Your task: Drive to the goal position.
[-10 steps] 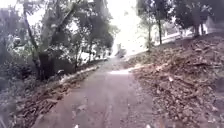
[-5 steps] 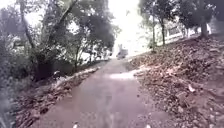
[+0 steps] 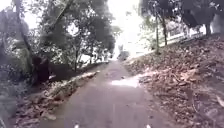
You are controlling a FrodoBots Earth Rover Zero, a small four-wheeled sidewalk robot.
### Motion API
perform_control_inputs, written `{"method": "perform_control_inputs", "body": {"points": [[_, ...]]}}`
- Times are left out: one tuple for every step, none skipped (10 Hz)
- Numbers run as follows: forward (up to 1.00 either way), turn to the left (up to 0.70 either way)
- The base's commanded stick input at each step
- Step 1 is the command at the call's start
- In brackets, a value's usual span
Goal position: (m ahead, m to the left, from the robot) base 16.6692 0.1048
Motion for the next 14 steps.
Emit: {"method": "perform_control_inputs", "body": {"points": [[1.00, 0.00], [1.00, 0.00], [1.00, 0.00], [1.00, 0.00], [1.00, 0.00], [1.00, 0.00], [1.00, 0.00], [1.00, -0.05], [1.00, -0.20], [1.00, -0.40], [1.00, -0.40], [1.00, -0.34], [1.00, -0.10], [1.00, -0.03]]}}
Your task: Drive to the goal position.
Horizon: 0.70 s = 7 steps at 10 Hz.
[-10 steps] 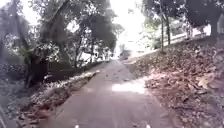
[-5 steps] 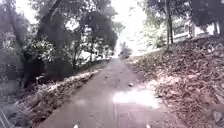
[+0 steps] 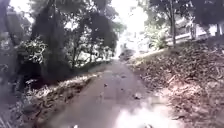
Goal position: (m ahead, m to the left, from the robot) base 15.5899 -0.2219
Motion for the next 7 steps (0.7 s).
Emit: {"method": "perform_control_inputs", "body": {"points": [[1.00, 0.00], [1.00, 0.00], [1.00, 0.00], [1.00, 0.00], [1.00, 0.02], [1.00, 0.20], [1.00, 0.33]]}}
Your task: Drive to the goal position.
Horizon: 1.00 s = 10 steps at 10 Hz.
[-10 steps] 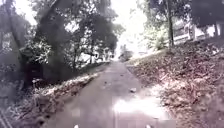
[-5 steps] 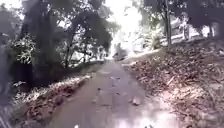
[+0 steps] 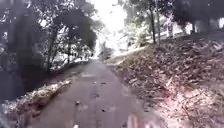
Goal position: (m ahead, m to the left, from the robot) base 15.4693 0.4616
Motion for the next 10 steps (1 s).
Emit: {"method": "perform_control_inputs", "body": {"points": [[1.00, 0.15], [1.00, 0.02], [1.00, 0.00], [1.00, 0.00], [1.00, 0.00], [1.00, 0.00], [1.00, 0.00], [1.00, 0.00], [1.00, 0.00], [1.00, 0.00]]}}
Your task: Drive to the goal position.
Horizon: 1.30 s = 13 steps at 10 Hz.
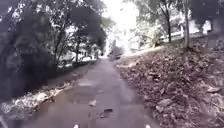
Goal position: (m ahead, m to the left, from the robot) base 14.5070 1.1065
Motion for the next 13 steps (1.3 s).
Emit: {"method": "perform_control_inputs", "body": {"points": [[1.00, 0.00], [1.00, 0.00], [1.00, 0.00], [1.00, 0.00], [1.00, 0.00], [1.00, 0.00], [1.00, 0.00], [1.00, 0.00], [1.00, 0.00], [1.00, 0.00], [1.00, 0.00], [1.00, 0.00], [1.00, 0.00]]}}
